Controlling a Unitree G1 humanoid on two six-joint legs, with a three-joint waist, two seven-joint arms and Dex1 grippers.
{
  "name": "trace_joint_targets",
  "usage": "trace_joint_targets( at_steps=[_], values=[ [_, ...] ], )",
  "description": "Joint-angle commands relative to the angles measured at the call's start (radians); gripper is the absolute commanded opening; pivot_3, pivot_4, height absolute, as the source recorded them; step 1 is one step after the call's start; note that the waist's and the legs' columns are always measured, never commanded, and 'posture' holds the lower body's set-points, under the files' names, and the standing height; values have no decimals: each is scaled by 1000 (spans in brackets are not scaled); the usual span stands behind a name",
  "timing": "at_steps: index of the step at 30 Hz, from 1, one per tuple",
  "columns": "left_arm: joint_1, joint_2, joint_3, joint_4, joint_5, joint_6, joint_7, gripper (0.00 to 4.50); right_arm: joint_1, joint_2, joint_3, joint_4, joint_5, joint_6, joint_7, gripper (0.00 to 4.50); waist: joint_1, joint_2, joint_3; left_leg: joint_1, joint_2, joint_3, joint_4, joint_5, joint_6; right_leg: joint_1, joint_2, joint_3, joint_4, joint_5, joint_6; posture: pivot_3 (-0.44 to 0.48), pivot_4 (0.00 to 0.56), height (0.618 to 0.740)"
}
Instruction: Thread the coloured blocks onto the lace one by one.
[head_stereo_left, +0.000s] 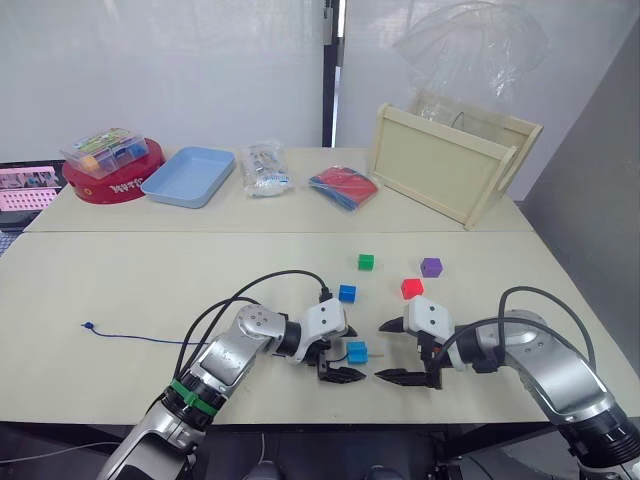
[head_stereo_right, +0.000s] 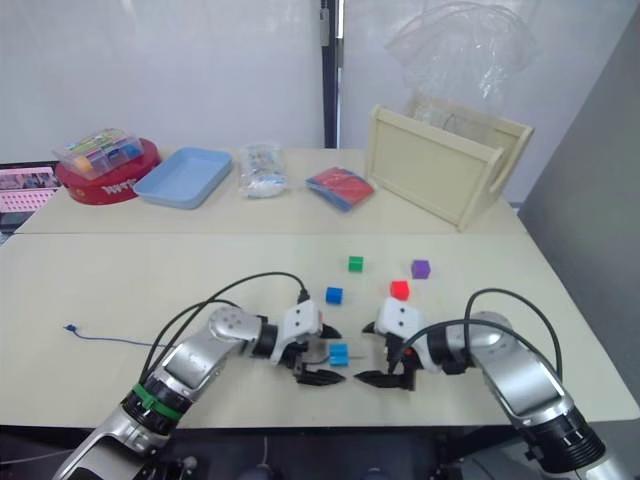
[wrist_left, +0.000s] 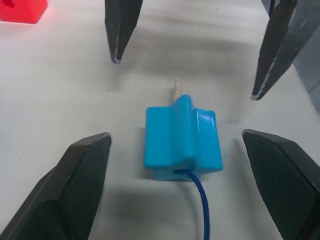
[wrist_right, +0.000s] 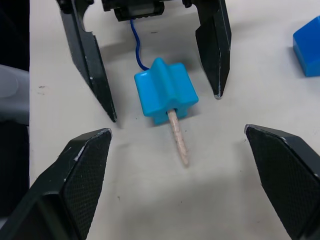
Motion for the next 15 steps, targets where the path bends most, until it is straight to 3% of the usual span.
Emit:
trace_joint_targets(
  at_steps=[1,6,14,15],
  values=[
    [1,-5,-17,-6,5,-1,-14,3030,-1,-2,-11,-18,8,-10,-11,4500,0,0,0,0,0,0,0,0,0,0,0,0,0,0,0,0,150,740],
    [0,0,-20,-7,6,0,-22,1398,3,3,11,8,-21,-40,-28,4500,0,0,0,0,0,0,0,0,0,0,0,0,0,0,0,0,150,740],
    [-5,11,-19,1,11,-4,-38,1357,-5,10,63,51,-74,-98,-33,4500,-1,0,0,0,0,0,0,0,0,0,0,0,0,0,0,0,150,740],
    [-7,10,-19,2,12,-3,-39,1357,-8,12,66,57,-75,-103,-31,4253,-1,0,0,0,0,0,0,0,0,0,0,0,0,0,0,0,150,740]
  ],
)
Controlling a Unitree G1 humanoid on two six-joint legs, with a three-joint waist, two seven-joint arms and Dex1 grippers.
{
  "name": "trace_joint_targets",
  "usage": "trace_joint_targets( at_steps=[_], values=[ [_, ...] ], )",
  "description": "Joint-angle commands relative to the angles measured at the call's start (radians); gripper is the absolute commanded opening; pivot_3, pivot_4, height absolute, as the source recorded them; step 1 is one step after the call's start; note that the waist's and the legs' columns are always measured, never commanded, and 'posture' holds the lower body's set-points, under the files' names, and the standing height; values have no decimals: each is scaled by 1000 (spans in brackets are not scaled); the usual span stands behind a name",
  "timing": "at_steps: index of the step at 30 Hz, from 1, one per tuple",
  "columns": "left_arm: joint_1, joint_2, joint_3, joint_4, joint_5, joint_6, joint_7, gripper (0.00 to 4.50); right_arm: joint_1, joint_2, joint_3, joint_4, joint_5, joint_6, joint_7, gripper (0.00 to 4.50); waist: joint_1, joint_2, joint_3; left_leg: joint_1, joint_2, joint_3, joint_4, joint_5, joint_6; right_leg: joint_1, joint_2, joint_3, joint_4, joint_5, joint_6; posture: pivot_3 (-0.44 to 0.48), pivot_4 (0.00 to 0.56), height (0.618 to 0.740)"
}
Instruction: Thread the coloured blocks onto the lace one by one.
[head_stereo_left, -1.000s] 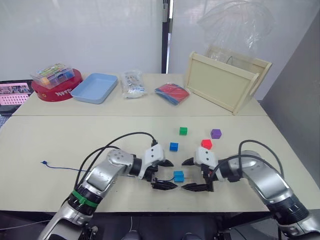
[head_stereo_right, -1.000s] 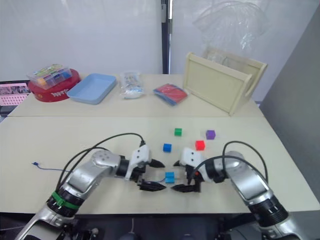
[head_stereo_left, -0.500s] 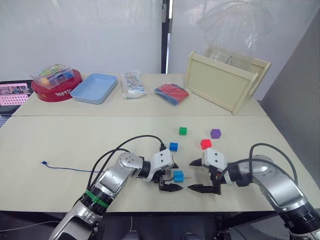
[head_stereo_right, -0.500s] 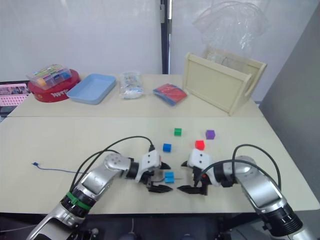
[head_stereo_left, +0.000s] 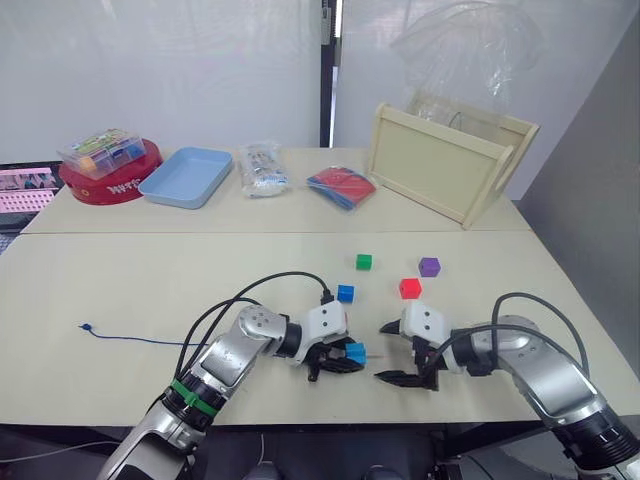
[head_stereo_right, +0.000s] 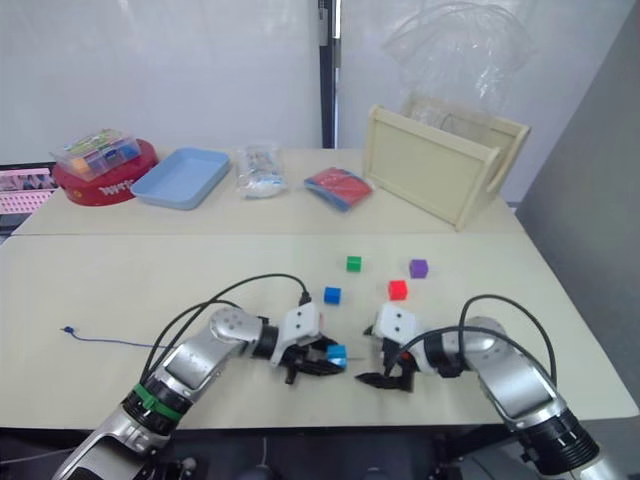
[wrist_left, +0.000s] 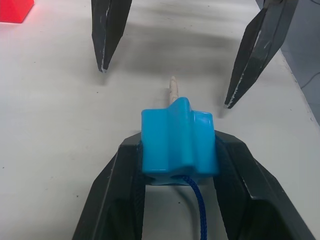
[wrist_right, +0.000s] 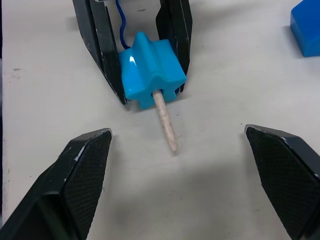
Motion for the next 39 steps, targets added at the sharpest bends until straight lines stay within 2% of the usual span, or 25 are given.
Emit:
trace_joint_targets(
  at_steps=[1,12,13,19,26,29,32,36,39],
  values=[
    [-7,7,-14,2,11,-4,-18,1357,-19,9,7,10,-12,-34,4,3983,0,0,0,0,0,0,0,0,0,0,0,0,0,0,0,0,150,740],
    [-9,12,-11,-2,10,3,-26,1357,-30,28,24,54,-28,-65,5,236,-1,0,0,1,0,0,0,0,0,0,0,0,0,0,0,0,150,740],
    [-9,14,-10,-3,10,4,-27,1357,-30,27,23,51,-25,-66,7,13,-2,0,0,1,0,0,0,0,0,0,0,0,0,0,0,0,150,740],
    [-4,37,7,-2,8,6,-40,1357,-39,11,17,34,-21,-79,30,0,-3,0,0,1,0,0,0,0,0,0,0,0,0,0,0,0,150,740],
    [70,247,127,-22,-63,-38,-160,1357,-54,1,28,9,-34,-73,38,0,-26,0,0,2,1,0,-1,0,0,0,1,0,1,0,0,0,150,740],
    [115,438,297,149,-112,-203,-288,1357,-50,-8,27,-3,-42,-68,39,0,-37,0,0,2,2,0,-1,0,0,0,2,0,1,0,0,0,150,740],
    [134,564,374,295,-115,-335,-356,1357,-33,-20,11,-21,-33,-62,38,0,-44,0,1,3,4,-1,-3,0,0,-2,4,0,2,0,0,0,150,740],
    [164,651,414,437,-100,-422,-427,1357,-19,-24,10,-33,-25,-62,38,0,-27,1,1,2,2,1,-4,0,0,-1,1,0,1,0,0,0,150,740],
    [171,664,423,499,-70,-509,-428,1357,-19,-20,17,-33,-23,-64,43,0,-14,0,2,1,2,1,-3,0,0,-2,0,-1,0,0,0,0,150,740]
  ],
)
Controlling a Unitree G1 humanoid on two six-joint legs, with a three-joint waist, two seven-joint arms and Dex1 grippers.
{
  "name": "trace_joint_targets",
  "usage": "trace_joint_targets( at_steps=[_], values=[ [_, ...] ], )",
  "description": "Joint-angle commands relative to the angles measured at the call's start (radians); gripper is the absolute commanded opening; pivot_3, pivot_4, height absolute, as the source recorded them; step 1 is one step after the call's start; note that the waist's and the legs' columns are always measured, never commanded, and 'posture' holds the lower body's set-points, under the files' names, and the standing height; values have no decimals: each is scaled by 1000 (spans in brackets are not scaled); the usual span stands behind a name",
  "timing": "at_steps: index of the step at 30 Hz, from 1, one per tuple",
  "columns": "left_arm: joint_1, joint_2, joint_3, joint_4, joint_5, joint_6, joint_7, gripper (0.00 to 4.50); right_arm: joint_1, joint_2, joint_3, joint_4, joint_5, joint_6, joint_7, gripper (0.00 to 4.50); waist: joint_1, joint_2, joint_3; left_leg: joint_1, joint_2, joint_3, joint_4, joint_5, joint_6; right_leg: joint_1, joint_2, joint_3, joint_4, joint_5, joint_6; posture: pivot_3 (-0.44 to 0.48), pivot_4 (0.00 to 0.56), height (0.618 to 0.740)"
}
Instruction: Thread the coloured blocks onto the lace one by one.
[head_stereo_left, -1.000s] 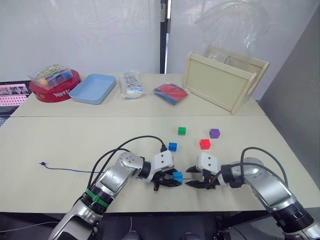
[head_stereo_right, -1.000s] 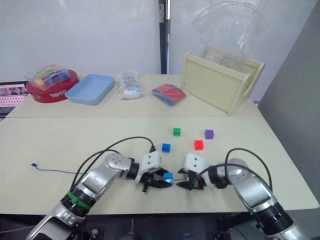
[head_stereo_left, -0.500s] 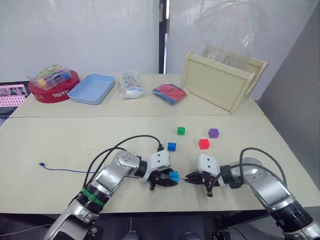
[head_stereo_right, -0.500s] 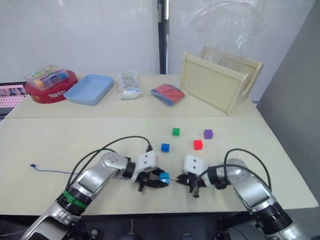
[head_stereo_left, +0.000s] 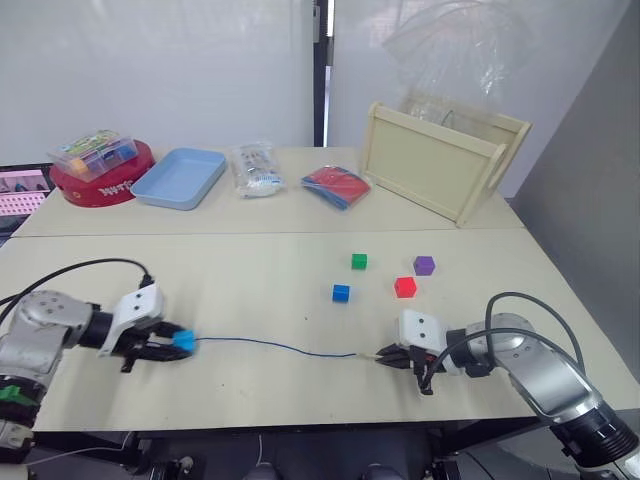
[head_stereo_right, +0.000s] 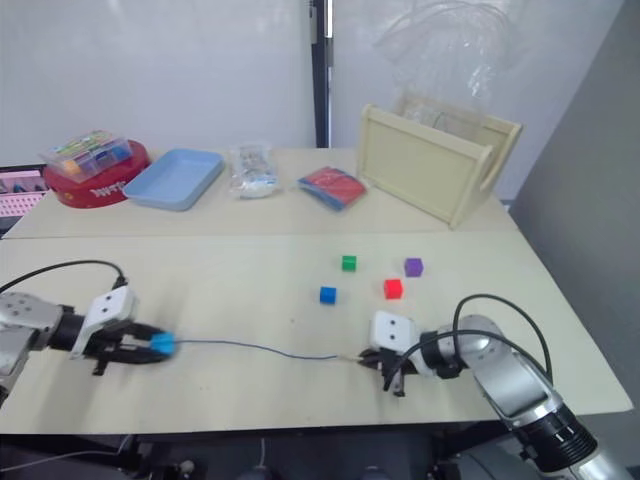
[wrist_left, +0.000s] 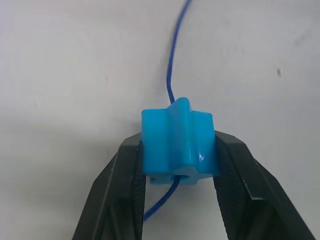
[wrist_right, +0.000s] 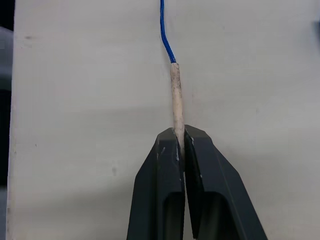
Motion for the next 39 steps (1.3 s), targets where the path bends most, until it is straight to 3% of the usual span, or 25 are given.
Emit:
trace_joint_targets(
  at_steps=[1,3,5,10,15,18,22,27,39],
  values=[
    [-9,7,24,22,20,-68,-5,1357,-1,1,-14,-24,13,-3,4,0,7,-1,0,0,0,0,0,0,0,0,0,0,0,0,0,0,150,740],
    [-25,-18,52,8,-22,-21,9,1357,-11,7,-8,-20,11,-1,7,0,7,-1,0,0,0,0,0,0,0,0,0,0,0,0,0,0,150,740],
    [-35,-25,68,-18,-45,29,8,2431,-18,10,-5,-21,10,3,9,0,7,-1,0,0,0,0,0,0,0,0,0,0,1,0,0,0,150,740],
    [-55,16,59,-94,-21,117,9,3941,-32,18,-2,-45,11,44,-3,0,-3,-1,1,0,1,0,1,0,0,0,1,0,1,0,0,0,150,740],
    [-127,-15,62,-216,-82,270,26,3941,-40,32,-11,-107,19,127,-38,0,-7,-1,1,0,1,-1,0,0,0,0,1,0,2,0,0,0,150,740],
    [-133,-81,46,-406,-172,423,62,3941,-53,49,-2,-149,17,204,-70,0,-4,-1,1,-1,1,-1,1,0,0,0,1,0,2,0,0,0,150,740],
    [-64,-252,-95,-681,-187,502,168,3941,-69,87,44,-183,-7,267,-121,0,-4,-1,0,-1,1,-1,1,0,0,0,0,0,1,0,0,0,150,740],
    [-97,-416,-207,-634,-84,437,266,3941,-82,94,84,-202,-10,307,-141,0,-6,-1,1,-1,1,-1,3,0,0,0,1,0,2,0,0,0,150,740],
    [-157,-537,-283,-420,-16,323,258,3941,-97,77,103,-210,-9,323,-147,0,-4,-1,1,-1,-1,-1,3,0,0,0,0,0,2,0,0,0,150,740]
  ],
)
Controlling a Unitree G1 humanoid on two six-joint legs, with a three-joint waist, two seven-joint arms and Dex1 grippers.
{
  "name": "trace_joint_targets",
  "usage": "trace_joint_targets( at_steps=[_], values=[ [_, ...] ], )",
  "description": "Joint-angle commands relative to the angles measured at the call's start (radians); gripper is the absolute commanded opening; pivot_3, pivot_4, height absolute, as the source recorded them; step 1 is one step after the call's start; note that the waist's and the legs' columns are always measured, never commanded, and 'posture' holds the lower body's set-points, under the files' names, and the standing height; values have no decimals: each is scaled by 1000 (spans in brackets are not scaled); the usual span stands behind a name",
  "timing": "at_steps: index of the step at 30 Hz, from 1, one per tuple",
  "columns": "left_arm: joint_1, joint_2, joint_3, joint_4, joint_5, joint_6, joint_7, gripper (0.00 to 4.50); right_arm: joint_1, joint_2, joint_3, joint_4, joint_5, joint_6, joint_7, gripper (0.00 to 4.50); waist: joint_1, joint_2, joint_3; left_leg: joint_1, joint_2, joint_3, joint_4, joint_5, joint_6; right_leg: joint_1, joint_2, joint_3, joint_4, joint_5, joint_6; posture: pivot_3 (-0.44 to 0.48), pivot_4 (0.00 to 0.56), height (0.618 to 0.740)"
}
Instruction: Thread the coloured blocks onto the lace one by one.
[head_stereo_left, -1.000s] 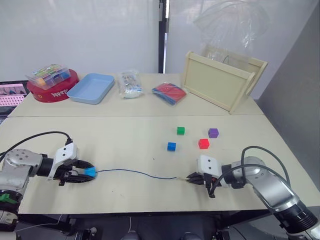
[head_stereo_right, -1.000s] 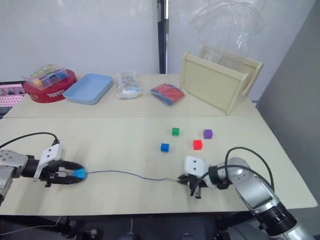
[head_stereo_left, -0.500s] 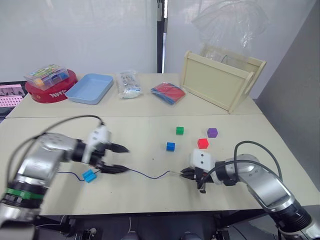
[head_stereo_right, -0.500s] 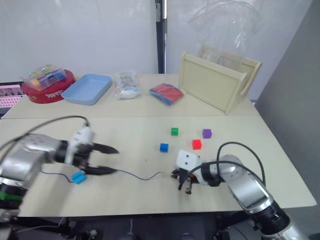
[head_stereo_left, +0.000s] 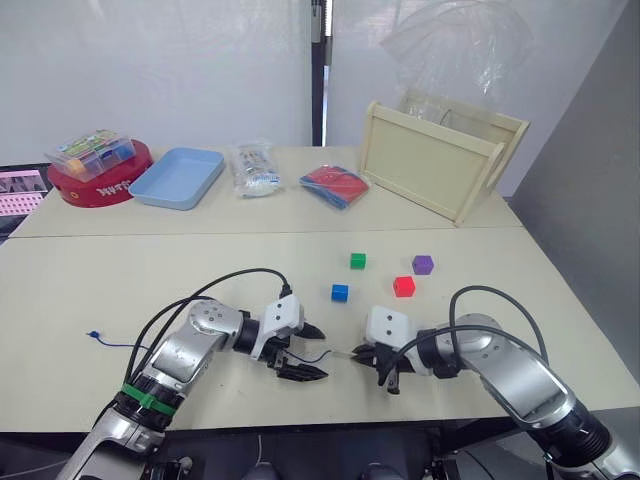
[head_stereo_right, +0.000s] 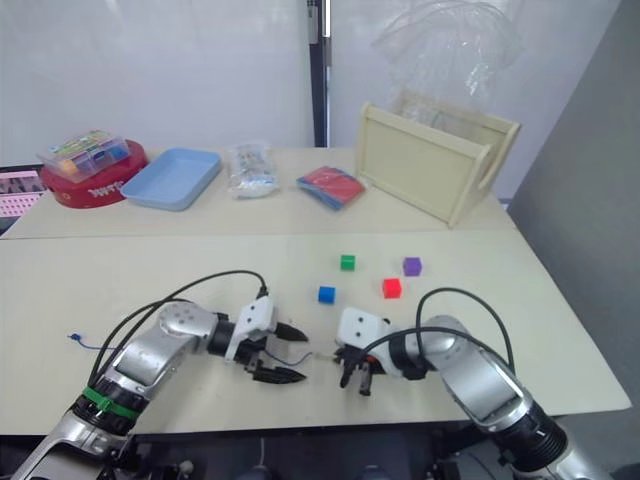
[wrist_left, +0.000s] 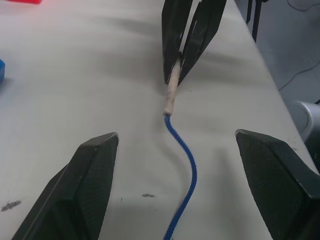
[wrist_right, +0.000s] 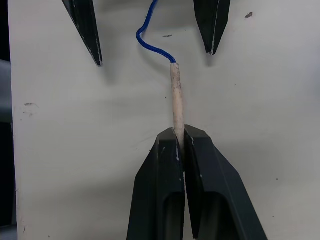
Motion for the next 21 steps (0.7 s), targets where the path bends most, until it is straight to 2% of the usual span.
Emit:
trace_joint_targets(
  at_steps=[1,3,4,15,16,21],
  values=[
    [-32,-64,-9,32,-2,-35,9,3941,-20,-2,-3,-35,5,10,0,0,2,0,0,0,0,0,0,0,0,0,0,0,0,0,0,0,150,740],
    [-34,-83,-11,46,5,-42,11,3941,-22,0,0,-33,6,11,-2,0,4,0,0,0,-1,0,0,0,0,0,-1,0,0,0,0,0,150,740],
    [-33,-87,-5,47,3,-39,10,3683,-22,0,2,-34,6,12,-3,0,3,0,0,0,-1,0,1,0,0,0,-1,0,-1,0,0,0,150,740],
    [-23,-100,-1,35,-5,-28,14,148,-22,-7,7,-38,4,11,-4,0,0,0,0,0,0,0,0,0,0,0,0,0,0,0,0,0,150,740],
    [-23,-101,0,36,-5,-26,16,37,-21,-8,8,-38,4,11,-5,0,0,0,0,0,0,0,0,0,0,0,0,0,0,0,0,0,150,740],
    [-20,-103,2,40,1,-29,25,37,-16,-10,11,-41,3,9,-8,0,0,0,0,0,0,0,0,0,0,0,0,0,0,0,0,0,150,740]
  ],
)
